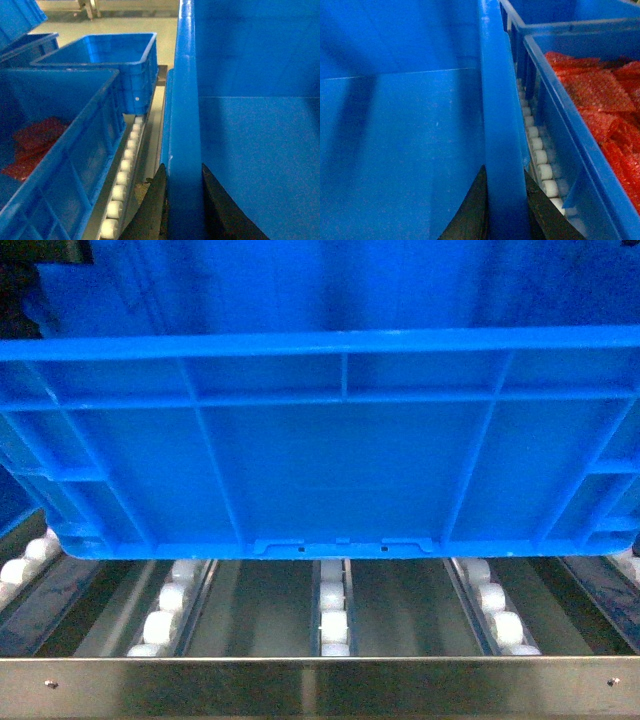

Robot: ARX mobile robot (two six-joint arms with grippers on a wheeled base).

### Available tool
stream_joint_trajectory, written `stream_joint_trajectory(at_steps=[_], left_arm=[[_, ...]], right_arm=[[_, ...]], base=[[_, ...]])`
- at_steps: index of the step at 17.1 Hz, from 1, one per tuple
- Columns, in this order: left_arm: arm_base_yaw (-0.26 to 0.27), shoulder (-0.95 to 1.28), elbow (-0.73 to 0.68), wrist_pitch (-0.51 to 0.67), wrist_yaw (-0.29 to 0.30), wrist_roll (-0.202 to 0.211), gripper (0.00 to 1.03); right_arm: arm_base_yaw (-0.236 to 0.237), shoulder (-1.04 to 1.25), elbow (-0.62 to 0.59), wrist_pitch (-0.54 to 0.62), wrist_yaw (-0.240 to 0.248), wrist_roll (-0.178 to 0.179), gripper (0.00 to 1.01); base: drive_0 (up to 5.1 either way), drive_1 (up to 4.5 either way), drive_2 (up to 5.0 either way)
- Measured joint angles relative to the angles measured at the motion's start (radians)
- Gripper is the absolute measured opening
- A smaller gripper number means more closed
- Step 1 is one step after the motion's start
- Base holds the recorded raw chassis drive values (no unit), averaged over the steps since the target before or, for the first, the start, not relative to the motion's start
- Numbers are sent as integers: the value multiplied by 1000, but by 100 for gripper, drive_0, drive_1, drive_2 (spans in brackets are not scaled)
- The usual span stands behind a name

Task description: Place box next to blue box on left shelf

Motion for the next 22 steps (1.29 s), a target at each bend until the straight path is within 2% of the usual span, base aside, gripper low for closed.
stream_joint_trajectory(at_steps=[3,5,8,13,16,17,19,22], left_arm=[[-1,123,48,5,9,-7,9],[3,160,61,14,9,-2,9],[23,213,68,15,24,3,9],[25,223,77,-129,31,2,9],[25,225,78,-138,31,2,9],[24,226,79,-137,30,2,15],[17,228,93,-114,-32,10,32],[27,214,113,-105,-44,11,52]], right_arm=[[-37,118,55,-37,-67,31,9],[-43,154,71,-40,-86,37,9],[-42,189,70,-43,-93,47,9],[-29,209,45,-111,-101,63,9],[-29,209,37,-118,-101,67,9],[-29,209,37,-118,-102,69,10],[-24,208,38,-121,-91,58,26],[-24,195,44,-122,-86,54,46]], base=[[0,0,0],[0,0,0],[0,0,0],[0,0,0],[0,0,0],[0,0,0],[0,0,0],[0,0,0]])
